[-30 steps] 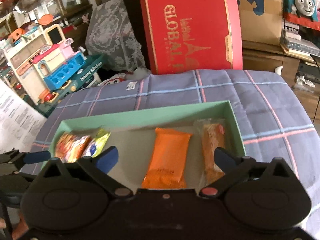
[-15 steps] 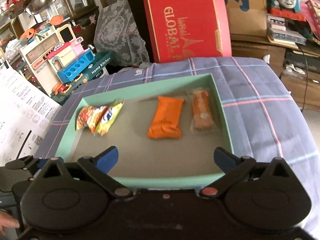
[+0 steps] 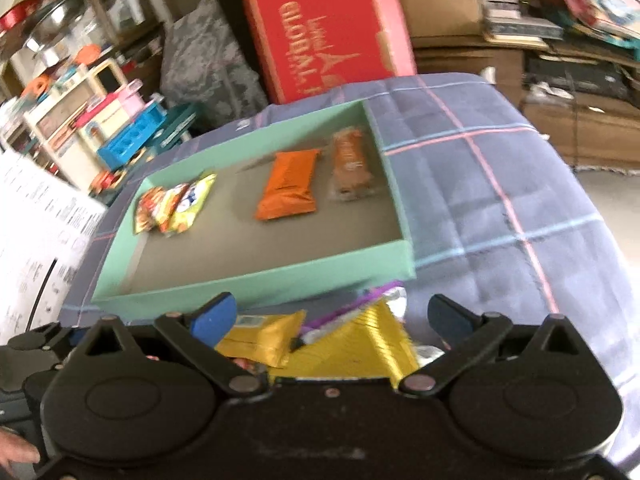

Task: Organize snacks
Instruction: 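Move both grippers back to the remaining snacks beside the tray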

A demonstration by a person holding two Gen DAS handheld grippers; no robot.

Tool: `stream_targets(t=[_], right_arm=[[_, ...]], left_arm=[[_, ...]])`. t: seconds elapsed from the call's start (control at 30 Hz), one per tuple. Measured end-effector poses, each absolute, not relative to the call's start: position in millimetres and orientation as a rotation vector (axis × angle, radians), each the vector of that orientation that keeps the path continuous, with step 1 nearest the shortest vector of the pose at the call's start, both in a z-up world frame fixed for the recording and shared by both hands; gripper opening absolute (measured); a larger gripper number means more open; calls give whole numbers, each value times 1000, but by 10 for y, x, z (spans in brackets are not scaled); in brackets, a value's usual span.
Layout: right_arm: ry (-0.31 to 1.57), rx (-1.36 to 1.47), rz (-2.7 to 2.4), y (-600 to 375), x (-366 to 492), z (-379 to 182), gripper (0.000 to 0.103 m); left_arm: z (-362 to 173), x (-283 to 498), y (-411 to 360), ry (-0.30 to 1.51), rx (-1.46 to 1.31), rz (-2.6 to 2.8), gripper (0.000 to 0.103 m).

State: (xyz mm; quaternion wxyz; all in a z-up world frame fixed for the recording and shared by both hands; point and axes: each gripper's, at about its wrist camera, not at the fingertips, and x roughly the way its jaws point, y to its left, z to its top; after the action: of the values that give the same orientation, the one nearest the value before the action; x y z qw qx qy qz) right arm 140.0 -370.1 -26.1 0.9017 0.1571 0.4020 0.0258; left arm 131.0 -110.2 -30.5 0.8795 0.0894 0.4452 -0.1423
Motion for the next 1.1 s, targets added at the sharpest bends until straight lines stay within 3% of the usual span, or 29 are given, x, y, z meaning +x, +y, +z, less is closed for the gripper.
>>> stream_targets(t=[0.2,0.3,0.47,0.63,1.1], right_arm=[[828,320,-23,-3871,1280,-340,102],[805,323,-37,-3929,1275,-344,91],[799,332,-26,-3972,1336,-384,61],[820,315,-4,-3916,1503,-454,51],[900,322,33,-3853,1337,-624,48]], left_arm=[[-231,1370,-1358,893,209,-366,88],[-256,1435,-1466,910,182,-368,80],[-329,1506,-1694,922,178,-382,66],[-436,1558,-1908,934,211,-409,47],[-530,1344,-1523,963,225,-429,51]])
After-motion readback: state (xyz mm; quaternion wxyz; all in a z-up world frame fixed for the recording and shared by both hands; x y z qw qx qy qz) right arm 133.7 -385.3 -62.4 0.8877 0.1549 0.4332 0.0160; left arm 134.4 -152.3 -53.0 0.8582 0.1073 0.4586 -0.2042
